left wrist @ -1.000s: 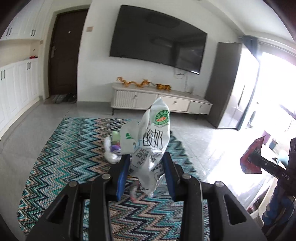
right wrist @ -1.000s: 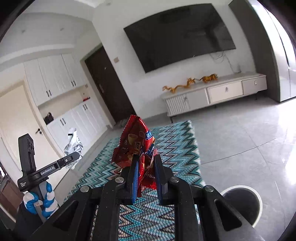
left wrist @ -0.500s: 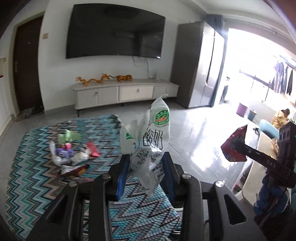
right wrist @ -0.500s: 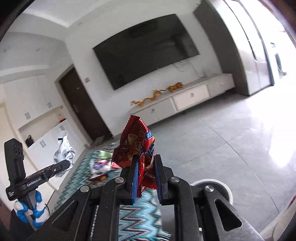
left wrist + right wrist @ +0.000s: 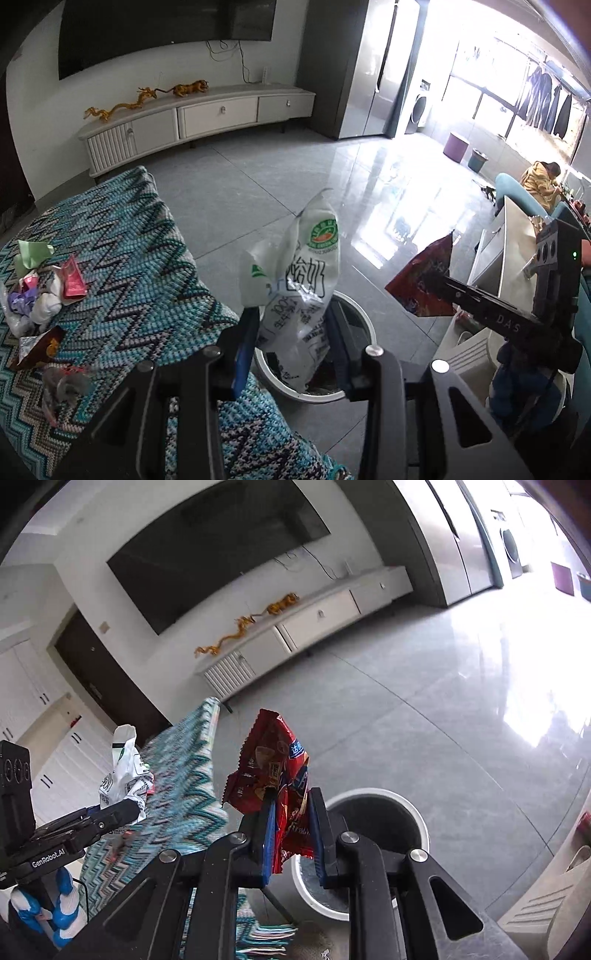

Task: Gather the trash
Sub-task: 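Carry the red chip bag and white plastic bag over the white bin, then open the right tool over the bin while the left tool opens, dropping both bags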

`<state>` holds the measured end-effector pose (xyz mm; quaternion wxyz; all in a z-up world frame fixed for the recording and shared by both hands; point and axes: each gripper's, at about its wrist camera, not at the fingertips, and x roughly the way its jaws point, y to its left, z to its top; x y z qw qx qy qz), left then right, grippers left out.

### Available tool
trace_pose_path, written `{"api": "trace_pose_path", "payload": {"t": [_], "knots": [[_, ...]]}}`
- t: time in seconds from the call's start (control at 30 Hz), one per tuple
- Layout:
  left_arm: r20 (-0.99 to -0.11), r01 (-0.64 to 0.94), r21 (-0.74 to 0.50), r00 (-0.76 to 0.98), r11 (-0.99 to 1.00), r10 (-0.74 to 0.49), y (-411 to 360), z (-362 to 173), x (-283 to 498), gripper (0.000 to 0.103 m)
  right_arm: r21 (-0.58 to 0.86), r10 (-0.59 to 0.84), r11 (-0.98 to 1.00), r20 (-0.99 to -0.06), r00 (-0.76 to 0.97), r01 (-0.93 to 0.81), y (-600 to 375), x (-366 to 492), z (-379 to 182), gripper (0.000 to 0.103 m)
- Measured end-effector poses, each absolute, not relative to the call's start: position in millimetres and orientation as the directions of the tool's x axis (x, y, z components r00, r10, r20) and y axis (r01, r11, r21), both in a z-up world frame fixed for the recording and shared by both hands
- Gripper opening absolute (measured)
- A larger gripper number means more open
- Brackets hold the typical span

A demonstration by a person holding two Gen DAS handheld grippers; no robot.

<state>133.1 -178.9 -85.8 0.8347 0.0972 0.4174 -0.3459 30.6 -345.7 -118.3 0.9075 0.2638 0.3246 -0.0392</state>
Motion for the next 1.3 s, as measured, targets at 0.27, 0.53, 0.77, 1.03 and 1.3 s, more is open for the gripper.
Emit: {"api": "trace_pose_path", "payload": {"t": [0.27, 0.53, 0.77, 1.03, 1.3], "knots": [[-0.845, 0.692, -0.155, 0.278, 0.705, -0.458, -227.4, -143.5, 164.0, 0.036, 0.455, 0.121, 0.833, -0.706, 0.698, 0.315, -368.2, 60.1, -175.4, 0.02], [-0.862, 0.7, -0.233, 0.173, 0.675, -0.477, -247.4, -172.1, 184.4, 0.056, 0.435, 0.123, 0.816, -0.773, 0.623, 0.379, -377.4, 80.2, -209.2, 0.04], [-0.855, 0.694, -0.25, 0.169, 0.675, -0.49, -245.3, -172.8, 188.3, 0.057, 0.421, 0.106, 0.808, -0.793, 0.6, 0.413, -380.3, 79.6, -213.9, 0.041], [-0.824, 0.688, -0.229, 0.24, 0.688, -0.514, -220.6, -142.9, 180.4, 0.057, 0.428, 0.103, 0.817, -0.768, 0.632, 0.386, -373.4, 76.0, -192.3, 0.042], [-0.777, 0.677, -0.214, 0.319, 0.704, -0.543, -177.9, -102.4, 165.0, 0.058, 0.429, 0.082, 0.832, -0.723, 0.686, 0.352, -354.7, 58.2, -153.4, 0.042]]}}
